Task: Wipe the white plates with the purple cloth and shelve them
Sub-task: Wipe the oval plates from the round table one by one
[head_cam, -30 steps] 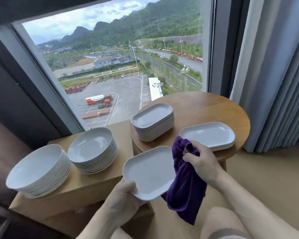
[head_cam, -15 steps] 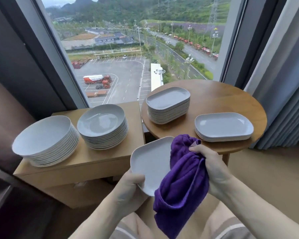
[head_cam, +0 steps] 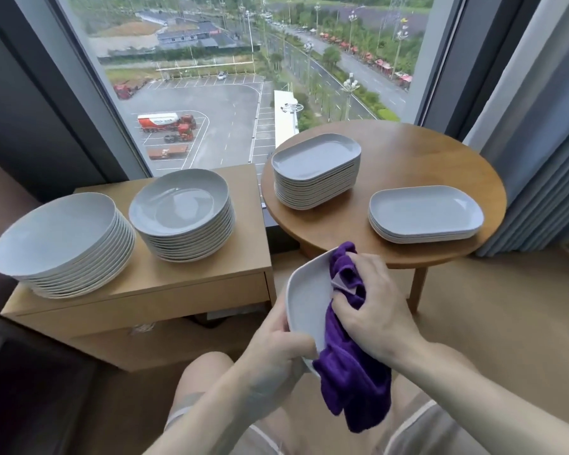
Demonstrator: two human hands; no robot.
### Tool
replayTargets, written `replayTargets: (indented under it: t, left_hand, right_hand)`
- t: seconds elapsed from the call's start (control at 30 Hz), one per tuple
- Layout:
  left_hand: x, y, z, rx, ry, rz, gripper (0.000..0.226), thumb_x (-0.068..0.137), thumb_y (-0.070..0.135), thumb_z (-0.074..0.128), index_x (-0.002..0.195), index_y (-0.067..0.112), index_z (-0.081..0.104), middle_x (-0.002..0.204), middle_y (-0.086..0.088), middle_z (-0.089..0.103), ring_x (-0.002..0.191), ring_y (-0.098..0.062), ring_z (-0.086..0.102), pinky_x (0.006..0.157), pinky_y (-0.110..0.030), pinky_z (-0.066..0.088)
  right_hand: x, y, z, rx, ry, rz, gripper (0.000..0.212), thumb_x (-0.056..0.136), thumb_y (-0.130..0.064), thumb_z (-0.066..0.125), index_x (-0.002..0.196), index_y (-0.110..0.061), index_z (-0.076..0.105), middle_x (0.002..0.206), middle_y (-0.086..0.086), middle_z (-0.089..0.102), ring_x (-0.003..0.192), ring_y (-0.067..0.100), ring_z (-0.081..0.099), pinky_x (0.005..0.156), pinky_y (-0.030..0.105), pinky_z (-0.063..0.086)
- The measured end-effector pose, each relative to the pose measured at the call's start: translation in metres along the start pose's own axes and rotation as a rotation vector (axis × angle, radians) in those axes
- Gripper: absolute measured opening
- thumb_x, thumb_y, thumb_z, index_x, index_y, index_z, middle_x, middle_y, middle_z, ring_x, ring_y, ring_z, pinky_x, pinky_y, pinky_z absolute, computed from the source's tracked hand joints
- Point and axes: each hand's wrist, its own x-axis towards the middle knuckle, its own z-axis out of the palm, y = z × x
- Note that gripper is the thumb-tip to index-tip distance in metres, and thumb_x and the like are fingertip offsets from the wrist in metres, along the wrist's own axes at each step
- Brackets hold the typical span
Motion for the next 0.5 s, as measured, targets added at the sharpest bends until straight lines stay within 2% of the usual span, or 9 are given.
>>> replayTargets:
  t: [0.1, 0.2, 0.27, 0.37, 0.43, 0.5]
  left_hand:
    - [-0.001, 0.001, 0.004, -0.068, -0.023, 0.002, 0.072, 0.08, 0.005, 0.073, 0.146, 0.025, 0.052, 0.137, -0.019, 0.064, 0.119, -0.036, 0.067, 0.093, -0.044, 0.057]
    - [-0.001, 0.003, 0.008, -0.107, 0.05, -0.036, 0.074, 0.082, 0.045, 0.084, 0.146, 0.023, 0.055, 0.136, -0.017, 0.066, 0.124, -0.034, 0.066, 0.098, -0.043, 0.056]
    - [-0.003, 0.007, 0.012, -0.131, 0.176, -0.08, 0.077, 0.078, 0.067, 0.072, 0.135, 0.016, 0.066, 0.129, -0.02, 0.07, 0.12, -0.032, 0.069, 0.095, -0.04, 0.059]
    - [-0.003, 0.006, 0.013, -0.239, 0.281, -0.098, 0.074, 0.075, 0.071, 0.063, 0.112, 0.009, 0.079, 0.108, -0.021, 0.075, 0.106, -0.032, 0.075, 0.09, -0.038, 0.062]
    - [-0.001, 0.005, 0.011, -0.278, 0.333, -0.102, 0.078, 0.08, 0.072, 0.063, 0.119, 0.005, 0.074, 0.104, -0.021, 0.073, 0.104, -0.034, 0.074, 0.094, -0.043, 0.059]
    - [0.001, 0.008, 0.008, -0.303, 0.364, -0.106, 0.075, 0.091, 0.068, 0.056, 0.123, 0.001, 0.071, 0.111, -0.022, 0.074, 0.108, -0.036, 0.072, 0.095, -0.045, 0.058]
  right_hand:
    - [-0.008, -0.01, 0.005, 0.017, -0.042, -0.063, 0.048, 0.078, -0.037, 0.059, 0.125, -0.03, 0.057, 0.123, -0.016, 0.049, 0.11, 0.012, 0.055, 0.094, 0.038, 0.052]
    - [-0.018, -0.019, 0.009, 0.09, -0.087, -0.159, 0.052, 0.082, -0.033, 0.063, 0.133, -0.029, 0.057, 0.13, -0.02, 0.047, 0.116, 0.004, 0.054, 0.096, 0.028, 0.051]
    - [-0.025, -0.025, 0.009, 0.136, -0.124, -0.241, 0.053, 0.08, -0.025, 0.066, 0.132, -0.03, 0.06, 0.131, -0.021, 0.048, 0.117, 0.0, 0.054, 0.096, 0.02, 0.048]
    - [-0.032, -0.033, 0.008, 0.188, -0.217, -0.322, 0.05, 0.077, -0.022, 0.065, 0.126, -0.03, 0.065, 0.131, -0.021, 0.052, 0.118, 0.007, 0.058, 0.096, 0.024, 0.05]
    - [-0.032, -0.034, 0.006, 0.161, -0.282, -0.34, 0.046, 0.079, -0.026, 0.064, 0.124, -0.03, 0.066, 0.13, -0.022, 0.052, 0.114, 0.009, 0.06, 0.093, 0.029, 0.052]
    - [-0.031, -0.033, 0.005, 0.071, -0.355, -0.397, 0.04, 0.079, -0.031, 0.063, 0.12, -0.029, 0.066, 0.127, -0.022, 0.054, 0.106, 0.011, 0.061, 0.089, 0.032, 0.053]
